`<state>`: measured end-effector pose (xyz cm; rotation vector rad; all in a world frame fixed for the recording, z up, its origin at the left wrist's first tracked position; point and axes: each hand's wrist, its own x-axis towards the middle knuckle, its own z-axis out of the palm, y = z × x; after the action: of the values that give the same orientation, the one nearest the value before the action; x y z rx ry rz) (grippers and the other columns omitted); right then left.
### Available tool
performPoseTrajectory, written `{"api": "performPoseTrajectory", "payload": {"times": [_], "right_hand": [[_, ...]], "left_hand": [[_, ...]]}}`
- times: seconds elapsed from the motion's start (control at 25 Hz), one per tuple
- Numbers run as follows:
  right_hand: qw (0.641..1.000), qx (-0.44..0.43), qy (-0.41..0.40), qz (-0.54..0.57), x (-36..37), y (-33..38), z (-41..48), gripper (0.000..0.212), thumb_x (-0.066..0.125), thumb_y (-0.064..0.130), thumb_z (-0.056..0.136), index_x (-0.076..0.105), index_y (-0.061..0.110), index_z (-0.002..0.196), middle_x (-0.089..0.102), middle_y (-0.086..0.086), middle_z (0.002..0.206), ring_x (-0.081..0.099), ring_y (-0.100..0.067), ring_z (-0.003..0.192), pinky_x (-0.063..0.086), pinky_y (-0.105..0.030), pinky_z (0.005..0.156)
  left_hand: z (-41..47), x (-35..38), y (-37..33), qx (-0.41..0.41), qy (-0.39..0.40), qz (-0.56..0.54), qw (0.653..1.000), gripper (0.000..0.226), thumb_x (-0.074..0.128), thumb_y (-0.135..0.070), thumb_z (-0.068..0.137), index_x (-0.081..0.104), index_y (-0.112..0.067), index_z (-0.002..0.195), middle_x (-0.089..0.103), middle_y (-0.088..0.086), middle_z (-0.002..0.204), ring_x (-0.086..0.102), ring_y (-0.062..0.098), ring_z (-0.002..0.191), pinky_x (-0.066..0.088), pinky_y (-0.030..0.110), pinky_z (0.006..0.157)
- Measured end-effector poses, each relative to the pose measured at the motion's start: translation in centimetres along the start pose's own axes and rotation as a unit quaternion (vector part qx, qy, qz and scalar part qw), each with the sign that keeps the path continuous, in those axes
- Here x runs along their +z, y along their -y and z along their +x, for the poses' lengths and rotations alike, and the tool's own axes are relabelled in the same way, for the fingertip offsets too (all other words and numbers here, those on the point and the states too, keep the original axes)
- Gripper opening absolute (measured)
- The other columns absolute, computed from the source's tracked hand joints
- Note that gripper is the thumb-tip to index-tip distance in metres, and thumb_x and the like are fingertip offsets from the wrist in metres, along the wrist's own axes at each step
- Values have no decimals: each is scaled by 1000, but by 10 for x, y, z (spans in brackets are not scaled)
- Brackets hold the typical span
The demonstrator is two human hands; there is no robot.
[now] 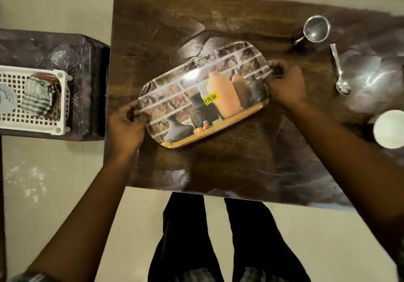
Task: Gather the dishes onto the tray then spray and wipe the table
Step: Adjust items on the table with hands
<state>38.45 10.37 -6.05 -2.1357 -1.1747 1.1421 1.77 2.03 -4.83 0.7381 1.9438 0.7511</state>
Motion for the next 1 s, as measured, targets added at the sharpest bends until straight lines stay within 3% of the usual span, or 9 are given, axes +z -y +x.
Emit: {"api": "performPoseTrajectory", "payload": {"times": [0.08,0.2,0.28,0.48,0.64,0.76,1.0], "right_hand": [[998,45,-29,45,-25,-33,-31,31,65,12,89,75,20,117,79,5,102,77,-15,95,63,-46,94],[988,94,-64,108,-58,-88,-77,33,67,10,88,74,18,120,81,-2,106,78,-21,99,64,-51,92],[981,122,-88,122,-72,-122,-103,36,68,13,87,72,18,122,80,-2,109,78,-22,102,63,-52,93],[959,185,-134,165,-83,-194,-153,35,70,3,88,69,12,122,79,-5,110,77,-22,104,62,-54,97],[947,216,-155,179,-76,-224,-173,36,66,-4,90,67,12,122,78,-7,112,76,-24,105,61,-55,97],[942,228,-160,188,-75,-237,-178,38,66,-4,91,66,15,124,77,-7,115,75,-23,108,61,-53,98],[940,226,-158,201,-71,-243,-174,40,66,-4,93,65,11,130,76,-5,118,75,-18,109,62,-48,99]], "left_hand": [[-6,7,-8,34,36,8,999,39,72,-2,98,70,-3,136,80,8,115,79,5,93,65,22,82],[-19,32,-7,51,88,8,995,38,72,2,96,72,-4,134,79,16,121,78,24,108,65,39,94],[-28,53,2,57,120,22,991,43,71,9,94,70,-2,135,77,19,123,74,28,108,62,43,99],[-50,93,36,67,165,70,982,49,74,15,88,68,4,135,78,14,113,70,22,100,63,19,83],[-63,110,55,63,166,85,980,50,75,17,86,68,6,134,75,24,123,69,25,106,63,30,92],[-71,120,62,74,162,99,979,50,73,19,87,66,6,135,72,20,115,65,24,103,61,13,82],[-74,128,68,76,146,114,980,46,70,22,88,68,5,130,69,-2,91,63,9,84,59,8,72]]}}
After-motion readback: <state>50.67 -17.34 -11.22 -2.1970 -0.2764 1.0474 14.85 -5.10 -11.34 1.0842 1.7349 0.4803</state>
